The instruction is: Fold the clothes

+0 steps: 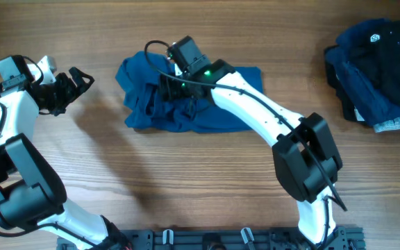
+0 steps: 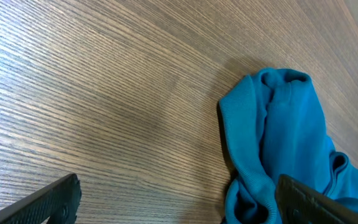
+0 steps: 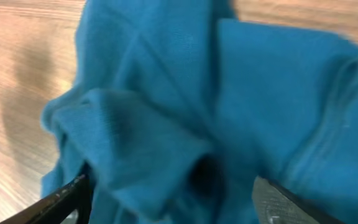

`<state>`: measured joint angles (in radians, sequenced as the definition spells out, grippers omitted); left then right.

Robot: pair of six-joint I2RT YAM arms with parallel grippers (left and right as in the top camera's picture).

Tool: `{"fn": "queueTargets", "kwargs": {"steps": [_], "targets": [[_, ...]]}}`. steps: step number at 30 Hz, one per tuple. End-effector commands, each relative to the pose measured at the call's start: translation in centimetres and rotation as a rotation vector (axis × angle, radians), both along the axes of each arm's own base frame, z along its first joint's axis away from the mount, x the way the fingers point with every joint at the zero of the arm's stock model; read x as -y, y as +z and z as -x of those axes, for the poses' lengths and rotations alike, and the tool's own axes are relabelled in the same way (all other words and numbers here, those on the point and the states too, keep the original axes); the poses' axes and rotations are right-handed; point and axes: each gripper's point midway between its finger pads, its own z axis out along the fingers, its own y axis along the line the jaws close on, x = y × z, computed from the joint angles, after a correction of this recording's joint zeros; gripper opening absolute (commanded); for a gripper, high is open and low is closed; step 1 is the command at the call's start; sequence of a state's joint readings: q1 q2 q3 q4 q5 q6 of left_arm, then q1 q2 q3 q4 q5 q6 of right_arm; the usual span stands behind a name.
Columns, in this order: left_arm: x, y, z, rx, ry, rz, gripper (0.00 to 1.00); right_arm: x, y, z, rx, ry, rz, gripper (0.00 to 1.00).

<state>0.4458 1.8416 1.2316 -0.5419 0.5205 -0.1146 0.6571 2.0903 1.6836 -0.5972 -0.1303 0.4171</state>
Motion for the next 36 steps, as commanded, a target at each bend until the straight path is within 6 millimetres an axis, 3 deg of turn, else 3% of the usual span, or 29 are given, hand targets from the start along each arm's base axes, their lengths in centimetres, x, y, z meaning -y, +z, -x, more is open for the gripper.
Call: {"fn": "queueTargets", "kwargs": {"steps": [1, 5, 8, 11, 19, 23, 26, 27, 28, 29, 30, 31, 32, 34, 36], "targets": [[-0.4, 0.8, -0.3, 0.020, 0.004, -0.010, 1.00, 1.2, 6.1, -1.2, 0.142, 0.024, -0.037, 0.67], [-0.4, 0.8, -0.3, 0.020, 0.004, -0.010, 1.00, 0.5, 6.9, -1.3, 0.170, 0.035, -0.061, 0.04], [-0.4, 0.8, -0.3, 0.020, 0.004, -0.010, 1.00, -0.9, 6.2, -1.4, 0.183, 0.055, -0.076, 0.04], [-0.4, 0.8, -0.3, 0.019, 0.003, -0.009, 1.00, -2.4, 3.8, -1.2, 0.154, 0.085, -0.083, 0.04], [-0.3, 0.7, -0.1, 0.013, 0.003, -0.006, 1.00, -3.4, -5.4, -0.1, -0.051, 0.066, -0.064, 0.05], [-0.1, 0.6, 0.2, -0.003, 0.003, 0.002, 1.00, -2.3, -5.3, -1.0, -0.064, 0.046, -0.077, 0.05], [0.2, 0.3, 0.6, -0.026, 0.000, 0.013, 1.00, -2.0, -3.1, -1.8, -0.066, 0.056, -0.150, 0.06], [0.4, 0.3, 0.7, -0.032, -0.004, 0.016, 1.00, -1.8, -1.2, -2.2, -0.049, 0.061, -0.179, 0.16], [0.7, 0.3, 0.7, -0.034, -0.011, 0.021, 1.00, -1.8, 0.2, -2.4, -0.028, 0.077, -0.200, 0.37], [1.3, 0.3, 0.7, -0.036, -0.027, 0.028, 1.00, -1.6, 3.0, -2.7, 0.011, 0.110, -0.228, 0.64], [2.2, 0.4, 0.6, -0.033, -0.053, 0.037, 1.00, -0.9, 5.9, -2.8, 0.052, 0.121, -0.238, 0.83], [3.4, 0.5, 0.4, -0.017, -0.107, 0.038, 1.00, -0.1, 8.3, -2.8, 0.091, 0.134, -0.238, 0.95], [4.6, 0.6, 0.2, -0.003, -0.153, 0.038, 1.00, 0.5, 10.1, -2.8, 0.124, 0.146, -0.235, 0.99], [6.8, 0.8, -0.5, 0.024, -0.227, 0.018, 1.00, 2.9, 13.7, -2.7, 0.198, 0.115, -0.206, 0.99], [9.9, 1.3, -1.4, 0.075, -0.323, 0.002, 1.00, 4.8, 15.4, -2.4, 0.231, 0.106, -0.168, 0.99]]}}
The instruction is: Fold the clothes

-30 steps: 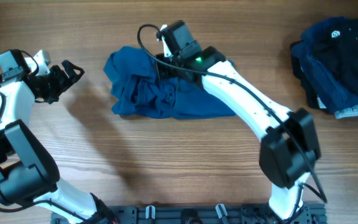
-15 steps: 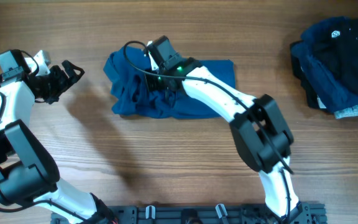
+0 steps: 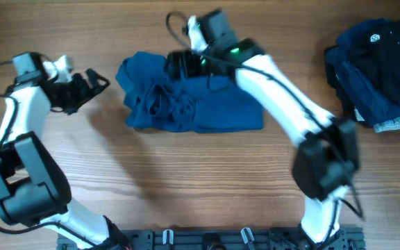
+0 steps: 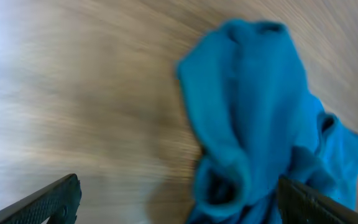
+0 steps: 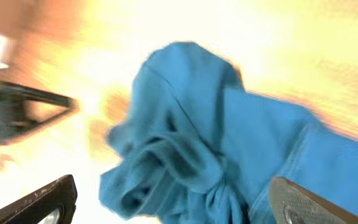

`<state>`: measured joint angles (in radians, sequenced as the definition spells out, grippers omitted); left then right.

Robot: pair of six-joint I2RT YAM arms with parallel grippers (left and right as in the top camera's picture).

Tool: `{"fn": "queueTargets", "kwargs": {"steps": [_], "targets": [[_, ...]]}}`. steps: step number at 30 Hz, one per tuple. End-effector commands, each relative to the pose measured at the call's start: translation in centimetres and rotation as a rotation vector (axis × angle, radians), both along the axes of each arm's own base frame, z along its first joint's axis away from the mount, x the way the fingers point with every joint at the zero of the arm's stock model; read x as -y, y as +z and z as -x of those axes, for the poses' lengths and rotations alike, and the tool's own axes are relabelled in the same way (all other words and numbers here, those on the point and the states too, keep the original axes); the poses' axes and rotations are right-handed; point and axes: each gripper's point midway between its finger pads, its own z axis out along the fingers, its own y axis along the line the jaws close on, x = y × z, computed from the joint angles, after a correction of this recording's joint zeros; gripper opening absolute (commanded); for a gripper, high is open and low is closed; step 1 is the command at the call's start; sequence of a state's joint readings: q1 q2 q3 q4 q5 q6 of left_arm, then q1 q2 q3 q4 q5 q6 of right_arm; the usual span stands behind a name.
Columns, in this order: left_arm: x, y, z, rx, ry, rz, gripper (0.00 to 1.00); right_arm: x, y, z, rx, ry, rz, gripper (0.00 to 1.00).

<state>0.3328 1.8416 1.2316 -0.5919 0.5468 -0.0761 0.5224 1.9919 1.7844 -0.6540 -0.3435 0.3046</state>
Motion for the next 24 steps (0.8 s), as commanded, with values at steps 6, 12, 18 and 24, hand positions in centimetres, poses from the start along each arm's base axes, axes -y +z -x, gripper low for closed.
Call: {"fn": "queueTargets", "kwargs": {"steps": [6, 12, 18, 24], "targets": [[9.9, 0.7, -2.3, 0.193, -0.425, -0.179, 1.00, 7.6, 4.8, 1.2, 0.041, -0.031, 0.105, 1.00], [8.9, -1.8, -2.5, 0.155, -0.455, -0.282, 0.97, 10.7, 3.5, 1.5, -0.018, -0.062, 0.168, 0.99], [8.8, -2.9, -2.2, 0.126, -0.465, -0.278, 0.96, 11.0, 3.4, 1.4, -0.009, -0.055, 0.183, 0.99], [8.9, -5.0, -1.1, 0.052, -0.474, -0.255, 0.84, 11.3, 3.3, 1.4, -0.006, -0.061, 0.200, 0.99]]}}
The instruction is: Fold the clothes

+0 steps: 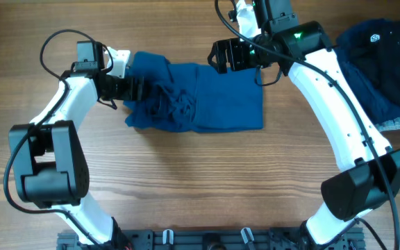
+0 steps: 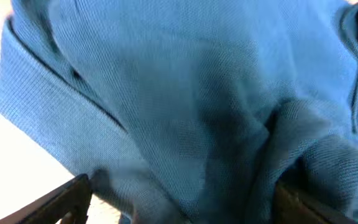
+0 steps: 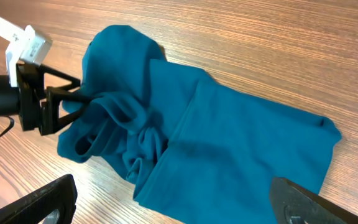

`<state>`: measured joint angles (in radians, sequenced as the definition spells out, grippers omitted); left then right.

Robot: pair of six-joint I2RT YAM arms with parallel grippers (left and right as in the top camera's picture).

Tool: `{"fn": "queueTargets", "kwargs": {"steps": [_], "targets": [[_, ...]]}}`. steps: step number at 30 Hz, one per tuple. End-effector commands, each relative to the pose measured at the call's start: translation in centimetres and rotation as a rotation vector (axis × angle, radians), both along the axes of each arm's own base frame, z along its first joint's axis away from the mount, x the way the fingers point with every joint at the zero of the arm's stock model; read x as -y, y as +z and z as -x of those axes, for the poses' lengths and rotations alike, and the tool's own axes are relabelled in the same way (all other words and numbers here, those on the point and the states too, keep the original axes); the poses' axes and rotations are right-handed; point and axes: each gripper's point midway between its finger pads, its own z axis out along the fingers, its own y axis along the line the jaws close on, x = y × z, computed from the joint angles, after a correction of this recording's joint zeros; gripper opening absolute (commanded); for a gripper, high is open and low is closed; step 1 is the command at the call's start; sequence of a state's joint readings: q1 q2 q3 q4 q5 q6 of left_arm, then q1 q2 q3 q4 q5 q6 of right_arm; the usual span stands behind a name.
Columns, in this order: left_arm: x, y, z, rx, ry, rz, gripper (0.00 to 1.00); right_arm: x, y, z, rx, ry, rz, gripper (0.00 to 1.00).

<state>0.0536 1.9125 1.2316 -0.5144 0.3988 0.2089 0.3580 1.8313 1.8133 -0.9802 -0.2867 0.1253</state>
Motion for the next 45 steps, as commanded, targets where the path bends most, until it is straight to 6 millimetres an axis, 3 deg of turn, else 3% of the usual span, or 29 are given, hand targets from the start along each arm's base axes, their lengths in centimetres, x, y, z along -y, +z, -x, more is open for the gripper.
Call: {"fn": "queueTargets", "kwargs": {"steps": [1, 5, 13, 18, 25, 29, 30, 31, 34, 36, 41, 45], "targets": [[-0.3, -2.1, 0.2, -0.051, -0.001, -0.009, 0.83, 0.5, -0.7, -0.3, 0.004, -0.001, 0.036, 1.00], [-0.5, -3.2, 0.8, -0.098, 0.019, -0.007, 0.79, 0.6, -0.7, -0.3, 0.004, -0.003, 0.040, 1.00], [-4.1, -3.5, 0.4, -0.146, 0.252, 0.003, 0.77, 0.9, -0.8, -0.5, 0.013, -0.014, 0.057, 1.00], [-1.7, -2.3, -0.4, -0.111, 0.191, 0.135, 0.66, 0.9, -0.7, -0.7, 0.018, -0.015, 0.055, 0.99], [0.1, -2.0, -0.5, -0.093, 0.138, 0.152, 0.64, 1.0, -0.7, -0.7, 0.018, -0.019, 0.062, 1.00], [0.8, -1.6, -0.6, -0.088, 0.119, 0.196, 0.31, 1.0, -0.8, -0.7, 0.017, -0.018, 0.062, 1.00], [0.8, -1.6, -0.6, -0.087, 0.118, 0.200, 0.12, 1.0, -0.8, -0.7, 0.017, -0.019, 0.062, 1.00], [0.8, -1.6, -0.6, -0.087, 0.118, 0.200, 0.04, 1.0, -0.8, -0.6, 0.017, -0.019, 0.062, 1.00], [0.6, -1.2, -0.4, -0.091, 0.123, 0.200, 0.04, 1.0, -0.8, -0.6, 0.012, -0.019, 0.064, 1.00], [0.2, -0.2, -0.2, -0.083, 0.132, 0.200, 0.04, 1.0, -0.9, -0.5, 0.011, -0.018, 0.065, 0.99], [0.1, 5.2, -0.3, 0.025, 0.123, 0.197, 0.04, 1.1, -0.9, -0.4, 0.015, 0.001, 0.075, 0.99], [1.8, 8.4, -0.1, 0.100, 0.077, 0.198, 0.04, 1.4, -1.4, 0.3, -0.021, -0.002, 0.087, 0.99]]}}
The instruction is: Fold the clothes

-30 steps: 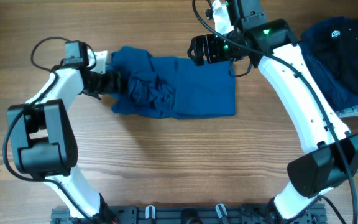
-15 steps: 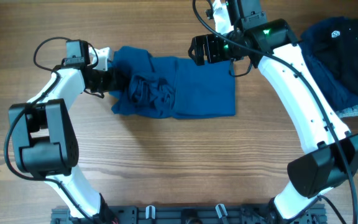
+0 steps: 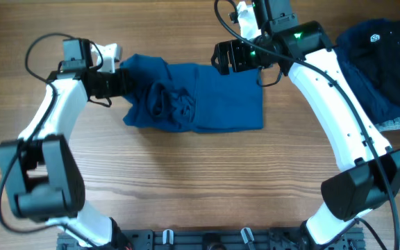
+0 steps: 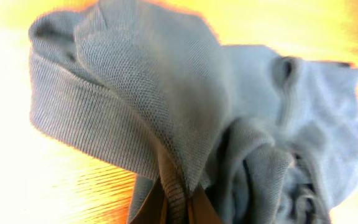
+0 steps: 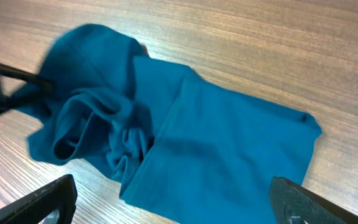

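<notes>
A blue knit garment (image 3: 200,97) lies crumpled on the wooden table (image 3: 186,180), bunched at its left and flat at its right. My left gripper (image 3: 120,82) is shut on the garment's left edge; the left wrist view shows a ribbed fold (image 4: 176,186) pinched between the fingers. My right gripper (image 3: 222,57) hovers open above the garment's upper right part, holding nothing. In the right wrist view the whole garment (image 5: 216,155) lies below the wide-apart fingers (image 5: 42,202).
A pile of dark navy clothes (image 3: 380,62) sits at the table's right edge. The rack bar (image 3: 207,239) runs along the front edge.
My left gripper has shut on the garment's left edge and drawn it slightly left. The right gripper stays open above the garment, hardly moved.
At first my right gripper was down in the bunched garment and the left was open, away at the left. Then the right rose toward the far side and the left came nearer. Later the left reached the garment's left end; now it grips that edge.
</notes>
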`<state>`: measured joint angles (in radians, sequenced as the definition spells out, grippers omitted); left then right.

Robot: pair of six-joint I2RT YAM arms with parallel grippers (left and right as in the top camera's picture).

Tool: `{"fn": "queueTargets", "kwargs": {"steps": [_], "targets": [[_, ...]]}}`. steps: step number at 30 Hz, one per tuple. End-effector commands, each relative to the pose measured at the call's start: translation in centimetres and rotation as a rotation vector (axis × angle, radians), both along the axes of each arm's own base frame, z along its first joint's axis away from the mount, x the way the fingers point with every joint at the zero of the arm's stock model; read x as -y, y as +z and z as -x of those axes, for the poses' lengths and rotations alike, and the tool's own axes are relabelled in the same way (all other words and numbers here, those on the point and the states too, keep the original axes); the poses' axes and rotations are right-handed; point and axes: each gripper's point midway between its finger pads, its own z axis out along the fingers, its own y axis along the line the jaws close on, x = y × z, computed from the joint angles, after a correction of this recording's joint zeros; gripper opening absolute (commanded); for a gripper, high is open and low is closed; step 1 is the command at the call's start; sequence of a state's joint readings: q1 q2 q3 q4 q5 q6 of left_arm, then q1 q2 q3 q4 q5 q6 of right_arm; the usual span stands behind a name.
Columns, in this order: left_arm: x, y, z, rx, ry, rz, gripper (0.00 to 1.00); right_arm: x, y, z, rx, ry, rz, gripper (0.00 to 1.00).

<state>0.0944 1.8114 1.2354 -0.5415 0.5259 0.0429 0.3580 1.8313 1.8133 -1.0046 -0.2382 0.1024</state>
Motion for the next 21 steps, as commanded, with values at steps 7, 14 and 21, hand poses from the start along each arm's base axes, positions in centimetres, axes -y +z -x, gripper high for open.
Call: {"fn": "queueTargets", "kwargs": {"steps": [7, 14, 21], "targets": [[6.6, 5.3, 0.8, 0.142, -0.159, -0.001, 0.04, 2.4, -7.2, 2.8, -0.233, -0.131, 0.046, 0.15], [10.2, 7.3, 0.7, 0.219, -0.241, 0.006, 0.04, 4.6, -13.7, 4.6, -0.371, -0.237, -0.022, 0.04], [18.3, 10.3, 1.3, 0.381, -0.407, 0.028, 0.04, 5.6, -14.6, 4.7, -0.400, -0.259, -0.098, 0.04]]}}
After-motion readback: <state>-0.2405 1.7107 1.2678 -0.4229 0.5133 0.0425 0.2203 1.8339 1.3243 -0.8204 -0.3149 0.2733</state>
